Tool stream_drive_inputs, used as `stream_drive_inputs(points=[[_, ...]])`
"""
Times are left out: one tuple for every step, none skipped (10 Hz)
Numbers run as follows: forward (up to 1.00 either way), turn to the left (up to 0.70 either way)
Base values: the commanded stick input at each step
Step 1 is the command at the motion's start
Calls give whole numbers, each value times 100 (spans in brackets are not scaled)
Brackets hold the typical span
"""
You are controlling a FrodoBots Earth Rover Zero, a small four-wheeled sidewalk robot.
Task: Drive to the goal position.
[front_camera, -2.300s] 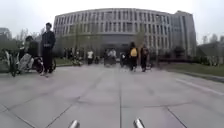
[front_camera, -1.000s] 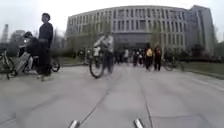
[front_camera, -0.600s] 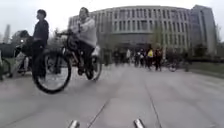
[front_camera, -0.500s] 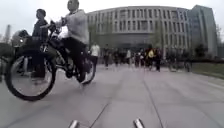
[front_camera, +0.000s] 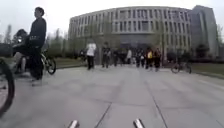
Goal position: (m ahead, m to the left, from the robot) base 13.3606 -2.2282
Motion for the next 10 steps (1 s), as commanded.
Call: stream_drive_inputs(points=[[85, 0], [85, 0], [85, 0], [85, 0], [85, 0], [85, -9], [85, -20], [85, -24], [85, -27], [85, -30]])
